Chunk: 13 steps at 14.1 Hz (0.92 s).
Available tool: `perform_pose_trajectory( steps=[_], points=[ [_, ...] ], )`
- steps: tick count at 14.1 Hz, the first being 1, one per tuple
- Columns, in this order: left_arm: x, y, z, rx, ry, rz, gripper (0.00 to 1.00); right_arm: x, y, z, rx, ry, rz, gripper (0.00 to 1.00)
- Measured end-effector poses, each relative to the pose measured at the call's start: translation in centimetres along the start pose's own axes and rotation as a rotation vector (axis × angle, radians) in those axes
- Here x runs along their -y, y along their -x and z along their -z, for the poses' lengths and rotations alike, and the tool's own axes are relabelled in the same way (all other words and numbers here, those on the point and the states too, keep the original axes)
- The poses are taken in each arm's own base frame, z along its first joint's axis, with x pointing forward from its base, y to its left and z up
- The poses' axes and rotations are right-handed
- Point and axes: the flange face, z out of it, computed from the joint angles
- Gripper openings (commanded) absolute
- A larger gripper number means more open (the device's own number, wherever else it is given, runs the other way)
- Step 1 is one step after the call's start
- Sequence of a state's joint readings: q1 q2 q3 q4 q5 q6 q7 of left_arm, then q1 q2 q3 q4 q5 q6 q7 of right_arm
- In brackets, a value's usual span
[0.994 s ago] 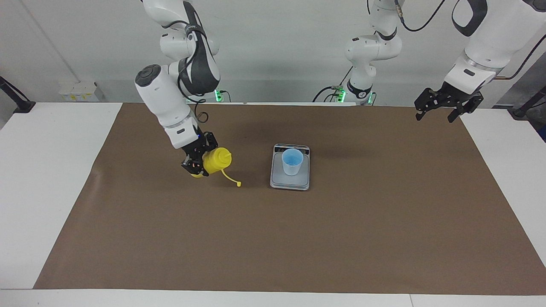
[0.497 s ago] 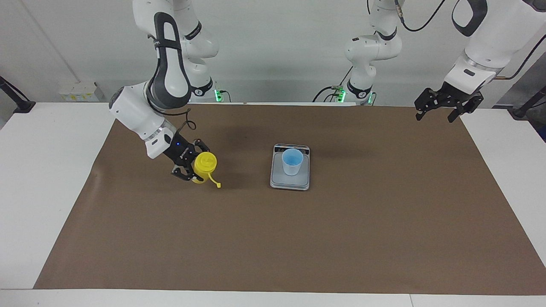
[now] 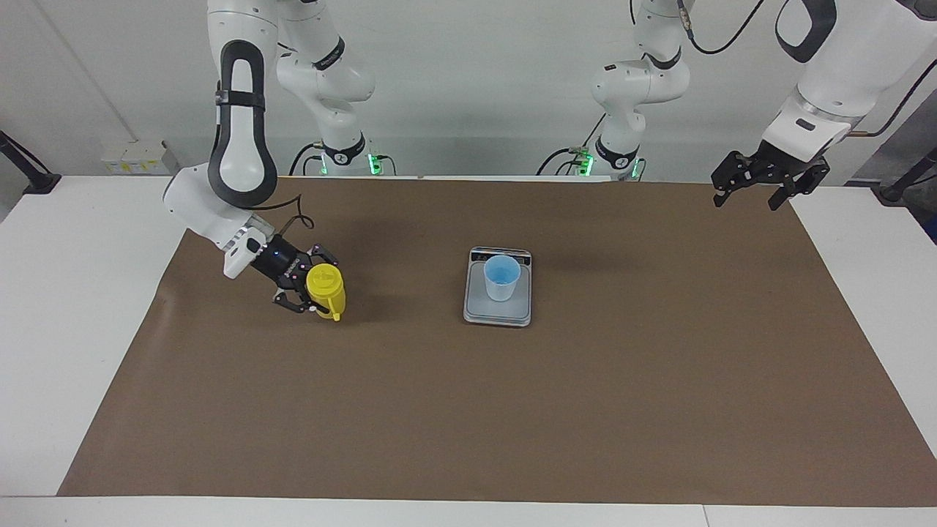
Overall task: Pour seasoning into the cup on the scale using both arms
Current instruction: 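Lower the bottle onto the table and open the right gripper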
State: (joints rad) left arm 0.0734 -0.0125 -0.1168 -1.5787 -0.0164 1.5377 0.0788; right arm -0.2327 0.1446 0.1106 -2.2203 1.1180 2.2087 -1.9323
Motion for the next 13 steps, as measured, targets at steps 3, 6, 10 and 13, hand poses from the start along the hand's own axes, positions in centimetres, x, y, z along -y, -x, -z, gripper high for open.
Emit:
perform_pose_trajectory(
  steps=[3, 6, 10, 13],
  points=[
    [0.0, 0.0, 0.0, 0.0, 0.0, 0.0, 1.0, -0.5, 3.1, 0.7, -0.048, -0.012, -0.006, 1.0],
    [0.0, 0.0, 0.0, 0.0, 0.0, 0.0, 1.0, -0.8, 3.5, 1.4, -0.065, -0.006, -0.016, 1.0],
    [0.0, 0.0, 0.0, 0.0, 0.0, 0.0, 1.0, -1.3, 4.4, 3.1, -0.067, 0.005, -0.015, 1.0],
    [0.0, 0.0, 0.0, 0.0, 0.0, 0.0, 1.0, -1.6, 4.4, 4.6, -0.001, 0.0, 0.05, 1.0]
  ],
)
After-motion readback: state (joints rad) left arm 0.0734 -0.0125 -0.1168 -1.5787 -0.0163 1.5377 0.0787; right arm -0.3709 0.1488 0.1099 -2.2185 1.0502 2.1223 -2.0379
